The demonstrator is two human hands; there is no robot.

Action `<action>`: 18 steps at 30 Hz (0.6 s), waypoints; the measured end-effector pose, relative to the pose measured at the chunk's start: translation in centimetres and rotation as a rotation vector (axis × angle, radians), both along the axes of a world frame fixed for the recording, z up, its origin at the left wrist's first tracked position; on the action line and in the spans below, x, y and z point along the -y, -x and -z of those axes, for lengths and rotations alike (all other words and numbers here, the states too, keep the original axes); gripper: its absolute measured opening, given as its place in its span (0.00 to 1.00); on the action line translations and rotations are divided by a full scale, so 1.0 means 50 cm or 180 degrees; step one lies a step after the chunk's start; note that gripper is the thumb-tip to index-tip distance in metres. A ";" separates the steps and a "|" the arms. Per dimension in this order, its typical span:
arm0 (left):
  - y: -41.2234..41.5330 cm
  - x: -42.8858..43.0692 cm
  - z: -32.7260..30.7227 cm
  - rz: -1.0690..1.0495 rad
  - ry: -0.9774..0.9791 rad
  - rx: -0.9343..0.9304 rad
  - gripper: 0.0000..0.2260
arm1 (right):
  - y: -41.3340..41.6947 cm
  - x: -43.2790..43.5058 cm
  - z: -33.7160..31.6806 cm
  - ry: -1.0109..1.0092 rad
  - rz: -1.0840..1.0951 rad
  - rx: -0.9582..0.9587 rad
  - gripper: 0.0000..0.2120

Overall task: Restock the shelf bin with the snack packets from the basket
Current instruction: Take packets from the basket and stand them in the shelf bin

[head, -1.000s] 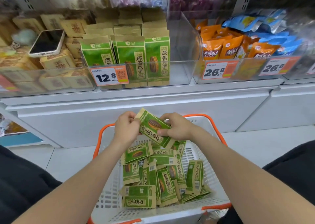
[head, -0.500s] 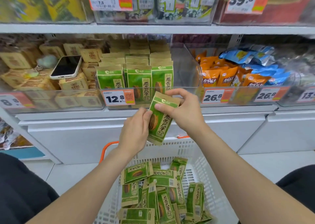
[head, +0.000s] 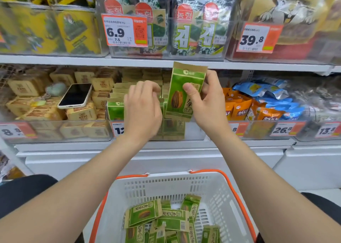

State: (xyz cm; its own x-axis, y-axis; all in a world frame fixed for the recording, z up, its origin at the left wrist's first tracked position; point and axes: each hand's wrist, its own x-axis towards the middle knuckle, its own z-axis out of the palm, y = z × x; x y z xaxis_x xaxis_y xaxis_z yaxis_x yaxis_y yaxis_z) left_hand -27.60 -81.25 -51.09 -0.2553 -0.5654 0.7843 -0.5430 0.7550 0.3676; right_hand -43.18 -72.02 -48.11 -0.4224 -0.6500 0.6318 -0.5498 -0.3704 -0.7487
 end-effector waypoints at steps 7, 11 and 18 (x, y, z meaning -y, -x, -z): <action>-0.002 0.061 -0.010 0.0190 0.0022 0.1399 0.16 | 0.035 0.047 0.022 -0.0240 0.0142 -0.0436 0.15; -0.011 0.062 0.024 -0.0089 0.0236 0.1892 0.24 | 0.042 0.065 0.055 -0.0805 0.0232 -0.0802 0.15; 0.003 0.046 0.022 -0.0235 0.0181 0.1874 0.30 | 0.071 0.083 0.008 -0.2167 0.0575 -0.1198 0.20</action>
